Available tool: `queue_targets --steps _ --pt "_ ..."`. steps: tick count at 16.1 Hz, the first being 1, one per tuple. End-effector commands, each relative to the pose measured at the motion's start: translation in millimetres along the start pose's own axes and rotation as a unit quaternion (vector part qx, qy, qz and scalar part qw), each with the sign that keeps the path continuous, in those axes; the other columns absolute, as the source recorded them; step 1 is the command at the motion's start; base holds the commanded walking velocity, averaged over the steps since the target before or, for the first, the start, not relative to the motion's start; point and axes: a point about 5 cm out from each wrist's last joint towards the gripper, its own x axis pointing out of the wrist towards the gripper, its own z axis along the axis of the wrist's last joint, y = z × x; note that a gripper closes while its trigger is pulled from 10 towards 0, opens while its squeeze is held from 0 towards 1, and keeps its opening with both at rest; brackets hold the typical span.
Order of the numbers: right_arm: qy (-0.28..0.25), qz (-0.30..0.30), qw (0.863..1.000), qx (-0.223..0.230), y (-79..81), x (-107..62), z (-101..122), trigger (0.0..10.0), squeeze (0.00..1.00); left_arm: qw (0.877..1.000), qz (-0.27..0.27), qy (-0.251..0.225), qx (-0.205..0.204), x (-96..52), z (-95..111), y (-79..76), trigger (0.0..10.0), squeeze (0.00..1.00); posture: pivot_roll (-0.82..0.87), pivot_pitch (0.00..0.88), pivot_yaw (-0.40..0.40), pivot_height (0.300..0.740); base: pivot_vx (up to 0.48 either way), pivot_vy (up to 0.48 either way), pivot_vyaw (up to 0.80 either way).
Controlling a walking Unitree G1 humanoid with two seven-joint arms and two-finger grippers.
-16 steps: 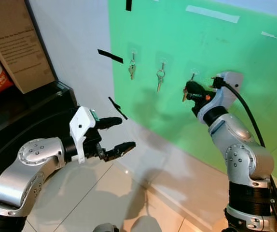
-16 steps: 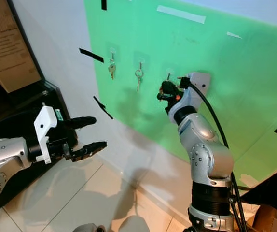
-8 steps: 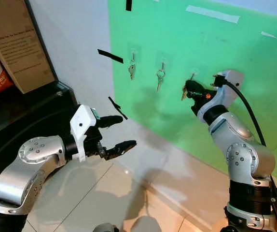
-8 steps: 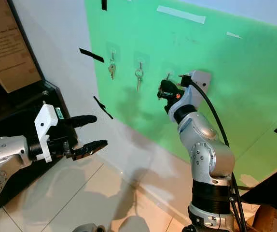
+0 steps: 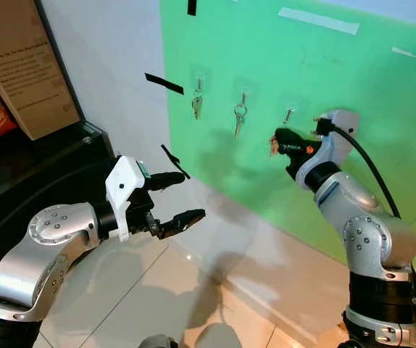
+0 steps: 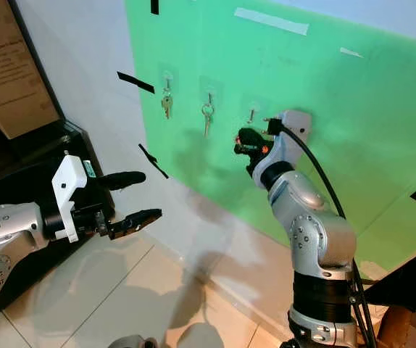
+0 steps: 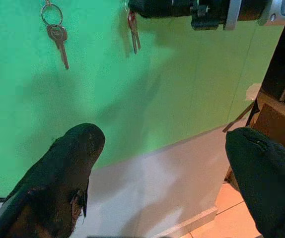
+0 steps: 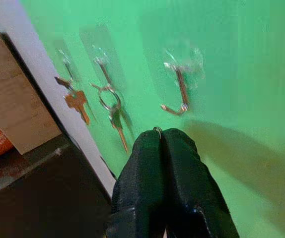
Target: Hang keys on a hook
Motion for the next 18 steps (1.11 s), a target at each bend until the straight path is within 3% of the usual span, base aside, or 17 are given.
queue_targets --steps 1,12,18 --pt "-0.016 0.017 1.0 0.007 4.5 -1.9 7.4 10.0 0.0 1.0 -0.01 -0.004 0.005 1.3 3.5 -2.9 10.0 0.0 0.06 0.0 -0.029 0.74 0.0 0.0 0.0" --pt "-0.052 0.0 0.997 0.049 -0.2 0.9 19.6 10.0 0.0 1.0 -0.01 -0.004 0.006 1.9 3.3 -2.6 10.0 0.0 0.07 0.0 -0.033 0.74 0.0 0.0 0.0" --pt "-0.011 -0.048 0.998 0.031 -6.4 8.5 9.0 10.0 0.0 1.0 -0.009 -0.003 0.006 2.4 3.2 -2.0 10.0 0.0 0.07 0.0 -0.032 0.74 0.0 0.0 0.0"
